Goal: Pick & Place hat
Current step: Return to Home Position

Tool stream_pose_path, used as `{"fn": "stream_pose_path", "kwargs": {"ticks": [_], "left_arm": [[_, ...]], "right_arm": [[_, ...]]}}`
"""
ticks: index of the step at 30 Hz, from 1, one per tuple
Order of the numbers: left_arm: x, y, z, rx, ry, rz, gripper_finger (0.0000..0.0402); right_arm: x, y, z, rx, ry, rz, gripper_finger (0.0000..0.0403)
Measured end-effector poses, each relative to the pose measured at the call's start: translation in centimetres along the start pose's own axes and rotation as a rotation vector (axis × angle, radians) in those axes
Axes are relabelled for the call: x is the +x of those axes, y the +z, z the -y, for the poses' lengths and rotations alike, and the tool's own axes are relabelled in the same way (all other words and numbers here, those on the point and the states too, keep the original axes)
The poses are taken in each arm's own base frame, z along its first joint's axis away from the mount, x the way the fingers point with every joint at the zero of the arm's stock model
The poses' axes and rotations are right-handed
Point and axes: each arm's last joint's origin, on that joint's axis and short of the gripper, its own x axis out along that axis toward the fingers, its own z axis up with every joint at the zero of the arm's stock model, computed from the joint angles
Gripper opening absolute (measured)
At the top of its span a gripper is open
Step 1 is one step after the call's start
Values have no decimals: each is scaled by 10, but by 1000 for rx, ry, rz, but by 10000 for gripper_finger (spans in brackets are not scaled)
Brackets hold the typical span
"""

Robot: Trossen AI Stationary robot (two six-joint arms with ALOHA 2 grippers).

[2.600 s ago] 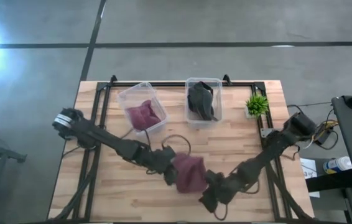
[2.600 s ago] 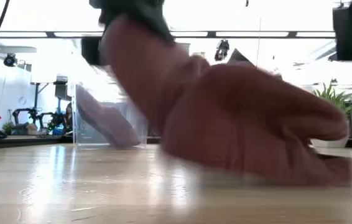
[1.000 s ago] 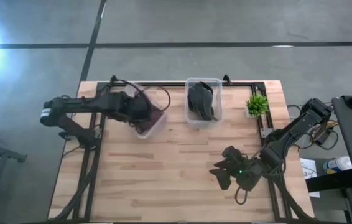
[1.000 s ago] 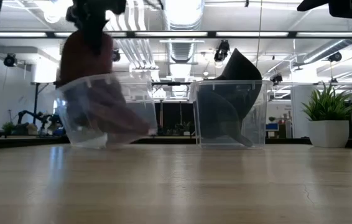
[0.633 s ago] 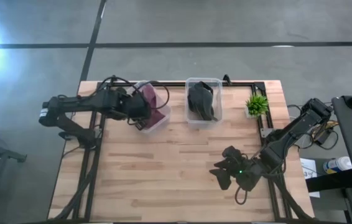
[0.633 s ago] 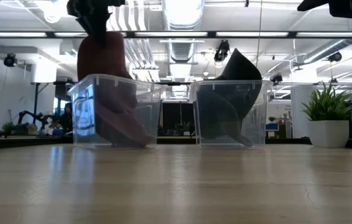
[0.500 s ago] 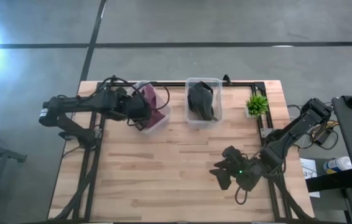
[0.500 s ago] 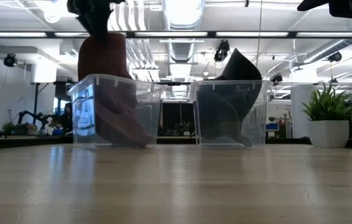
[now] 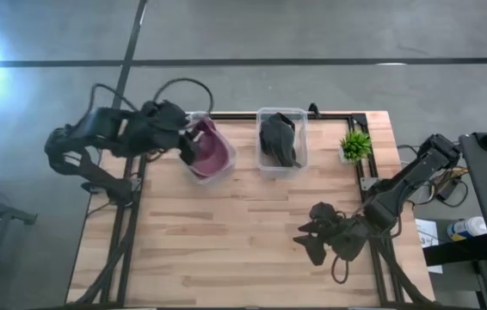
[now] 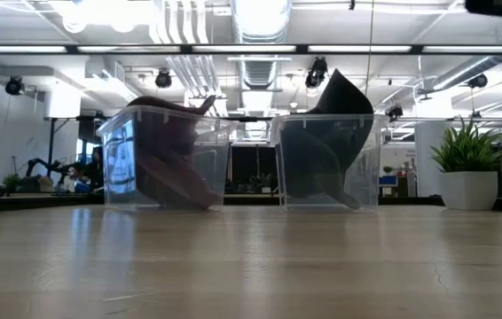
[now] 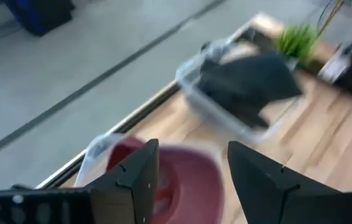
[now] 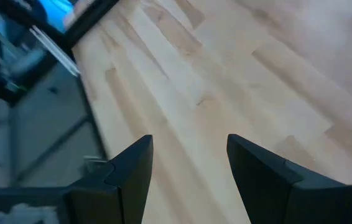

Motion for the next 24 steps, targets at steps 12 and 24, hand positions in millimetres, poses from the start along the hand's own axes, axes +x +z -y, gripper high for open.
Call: {"fn": "stream_pose_path", "kwargs": {"ticks": [12,24], "left_arm": [[-5,4,51,125,-465,133,186],[62,-80,125,59,-1098,206,186]], "right_arm": [[-53,37,-5,-155,364,91,203],[-31,16,45,-263,974,388,203]]}}
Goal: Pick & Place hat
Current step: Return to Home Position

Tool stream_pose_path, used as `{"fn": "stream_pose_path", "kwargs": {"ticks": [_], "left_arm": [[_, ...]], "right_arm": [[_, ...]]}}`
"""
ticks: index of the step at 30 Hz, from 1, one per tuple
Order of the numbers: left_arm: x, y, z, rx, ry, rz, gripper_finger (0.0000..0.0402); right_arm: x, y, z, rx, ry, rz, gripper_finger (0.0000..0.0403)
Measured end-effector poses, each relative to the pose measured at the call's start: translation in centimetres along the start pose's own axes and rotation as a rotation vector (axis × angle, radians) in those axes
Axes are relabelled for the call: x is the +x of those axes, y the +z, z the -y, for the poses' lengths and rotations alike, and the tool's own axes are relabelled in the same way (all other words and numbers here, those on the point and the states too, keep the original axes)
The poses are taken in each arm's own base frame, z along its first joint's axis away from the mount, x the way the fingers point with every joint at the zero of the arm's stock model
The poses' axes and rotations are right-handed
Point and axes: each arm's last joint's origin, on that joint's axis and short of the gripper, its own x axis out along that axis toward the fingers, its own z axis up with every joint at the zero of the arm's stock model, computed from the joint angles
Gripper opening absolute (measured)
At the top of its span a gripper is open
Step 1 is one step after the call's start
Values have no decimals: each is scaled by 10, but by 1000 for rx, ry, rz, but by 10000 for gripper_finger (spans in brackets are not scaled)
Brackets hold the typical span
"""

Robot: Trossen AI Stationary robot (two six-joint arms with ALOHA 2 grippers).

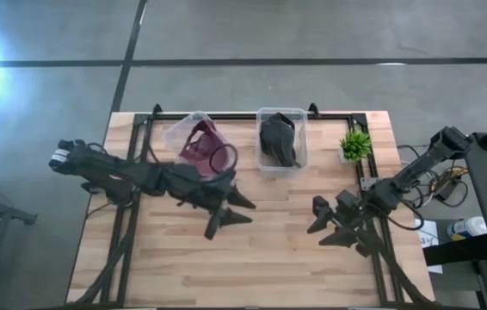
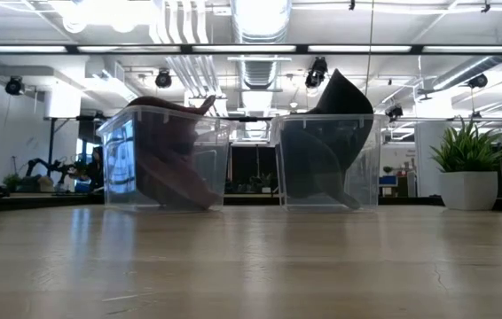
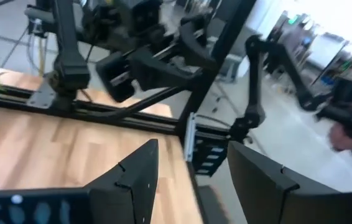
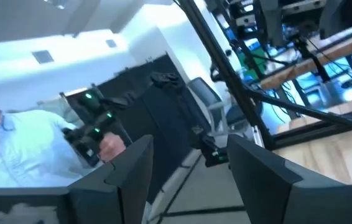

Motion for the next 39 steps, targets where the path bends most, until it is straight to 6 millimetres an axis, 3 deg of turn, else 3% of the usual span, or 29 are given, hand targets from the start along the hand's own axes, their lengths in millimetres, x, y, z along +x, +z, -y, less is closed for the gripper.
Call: {"fn": "stream_pose_path", "kwargs": {"ticks": [4,8,17,25,29,35,39], "left_arm": [[-9,-34,-5,-29,-46,45,186],[-32,-64,-15,-52,-68,82,186],[-114,-96,-37,-38,145,318,186],[-168,-126,-50,-13,134,429,186],[-190,-135,-56,-1,179,481,186],[-219,-147,-62,-33,211,484,186],[-227,-156,-65,15,251,384,186]], "right_arm": [[-15,-18,17,0,2,15,203],[-35,-25,30,-2,-25,19,203],[-93,-30,46,-90,6,132,203],[-119,-36,52,-189,7,184,203],[-126,-33,56,-260,-119,227,203],[-137,-27,66,-312,-531,384,203],[-143,-24,70,-296,-725,472,203]]}}
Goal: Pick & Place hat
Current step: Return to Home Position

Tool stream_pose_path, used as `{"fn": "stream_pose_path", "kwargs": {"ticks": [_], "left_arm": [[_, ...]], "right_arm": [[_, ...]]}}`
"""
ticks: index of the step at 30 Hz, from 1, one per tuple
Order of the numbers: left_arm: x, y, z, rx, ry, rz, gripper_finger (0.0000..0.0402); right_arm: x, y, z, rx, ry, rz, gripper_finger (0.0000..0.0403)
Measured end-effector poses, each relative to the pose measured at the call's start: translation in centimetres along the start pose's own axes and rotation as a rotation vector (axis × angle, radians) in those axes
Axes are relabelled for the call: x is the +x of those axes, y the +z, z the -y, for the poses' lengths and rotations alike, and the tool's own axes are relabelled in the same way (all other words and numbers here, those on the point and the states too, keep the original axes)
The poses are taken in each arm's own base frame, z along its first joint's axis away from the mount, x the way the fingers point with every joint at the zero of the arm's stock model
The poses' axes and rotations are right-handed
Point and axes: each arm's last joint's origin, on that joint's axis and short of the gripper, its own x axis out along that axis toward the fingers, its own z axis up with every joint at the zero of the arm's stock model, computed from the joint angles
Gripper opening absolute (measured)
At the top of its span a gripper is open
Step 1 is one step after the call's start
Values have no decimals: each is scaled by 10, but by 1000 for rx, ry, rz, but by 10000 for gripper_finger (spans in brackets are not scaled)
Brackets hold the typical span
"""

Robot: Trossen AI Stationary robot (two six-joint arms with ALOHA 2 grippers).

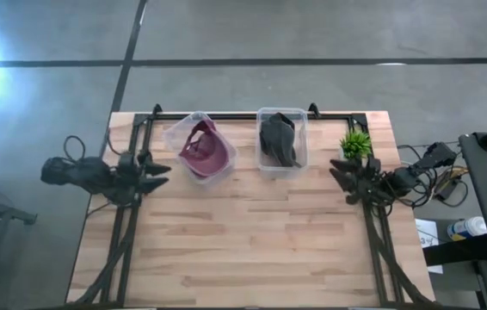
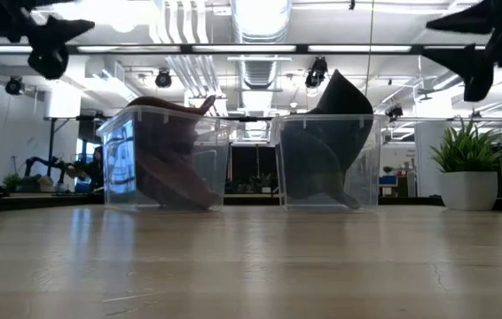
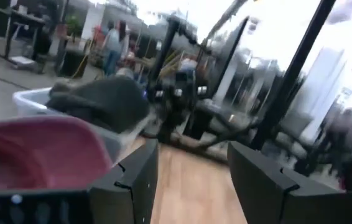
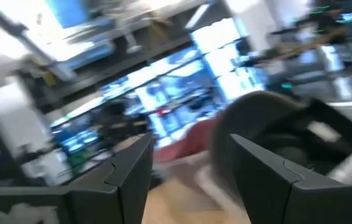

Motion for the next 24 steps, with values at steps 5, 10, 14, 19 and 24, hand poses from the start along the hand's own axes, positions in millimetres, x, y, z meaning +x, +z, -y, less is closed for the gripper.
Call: {"fn": "stream_pose_path", "kwargs": {"ticks": [5,10,14,19,24], "left_arm": [[1,7,0,70,63,-2,186],[5,-8,-3,86,65,-17,186],[10,-28,-6,87,10,-54,186],[14,-48,-11,35,-22,-46,186],[16,-58,-19,-3,125,13,186]], "right_arm": [[0,0,1,-6,-50,6,203],[0,-3,2,-24,-58,-7,203],[0,-4,2,-34,-59,-16,203],[0,-4,2,-35,-60,-17,203],[0,-5,2,-35,-60,-18,203]]}}
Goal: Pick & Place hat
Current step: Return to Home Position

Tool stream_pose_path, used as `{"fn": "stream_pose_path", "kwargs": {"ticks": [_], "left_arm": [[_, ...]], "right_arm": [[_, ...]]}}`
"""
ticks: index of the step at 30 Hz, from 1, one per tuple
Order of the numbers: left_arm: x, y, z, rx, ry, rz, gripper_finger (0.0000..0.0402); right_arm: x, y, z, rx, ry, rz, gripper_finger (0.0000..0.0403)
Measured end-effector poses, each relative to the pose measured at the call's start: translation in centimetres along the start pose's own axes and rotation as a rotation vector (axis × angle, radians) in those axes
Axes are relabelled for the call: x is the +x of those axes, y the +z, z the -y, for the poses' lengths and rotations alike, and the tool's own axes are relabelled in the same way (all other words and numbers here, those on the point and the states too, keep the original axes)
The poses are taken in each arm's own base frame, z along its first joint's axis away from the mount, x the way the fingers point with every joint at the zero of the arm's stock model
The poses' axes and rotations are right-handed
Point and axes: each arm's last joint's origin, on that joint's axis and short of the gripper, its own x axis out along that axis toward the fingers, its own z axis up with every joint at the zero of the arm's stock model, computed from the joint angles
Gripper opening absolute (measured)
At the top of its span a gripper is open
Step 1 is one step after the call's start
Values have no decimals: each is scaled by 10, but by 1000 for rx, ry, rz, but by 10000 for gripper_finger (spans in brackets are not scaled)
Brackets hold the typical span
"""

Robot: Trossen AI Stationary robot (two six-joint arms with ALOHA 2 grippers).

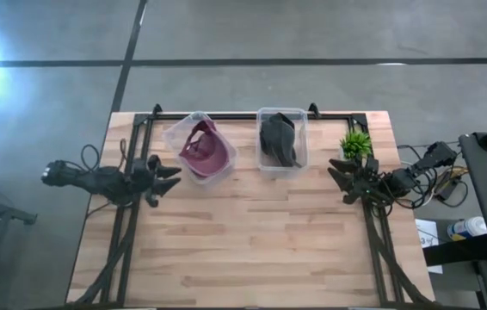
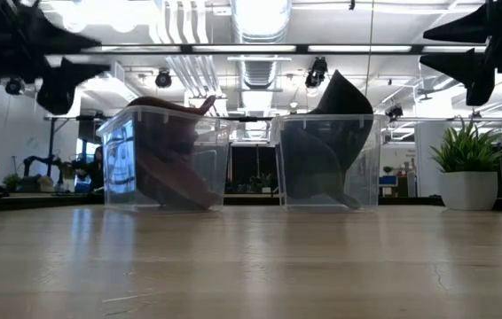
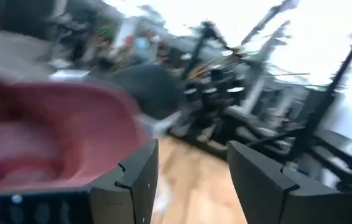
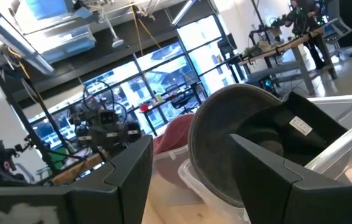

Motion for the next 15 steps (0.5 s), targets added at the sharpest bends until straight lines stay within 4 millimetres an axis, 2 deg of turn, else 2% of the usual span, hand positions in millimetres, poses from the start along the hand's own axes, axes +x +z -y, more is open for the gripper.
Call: {"fn": "stream_pose_path", "kwargs": {"ticks": [2,10,15], "left_arm": [[0,-6,-3,1,52,-19,186],[2,-8,-3,359,35,13,186],[2,-12,-9,379,74,-15,186]], "right_arm": [[0,0,0,0,0,0,203],[0,0,0,0,1,-1,203],[0,0,0,1,3,-1,203]]}}
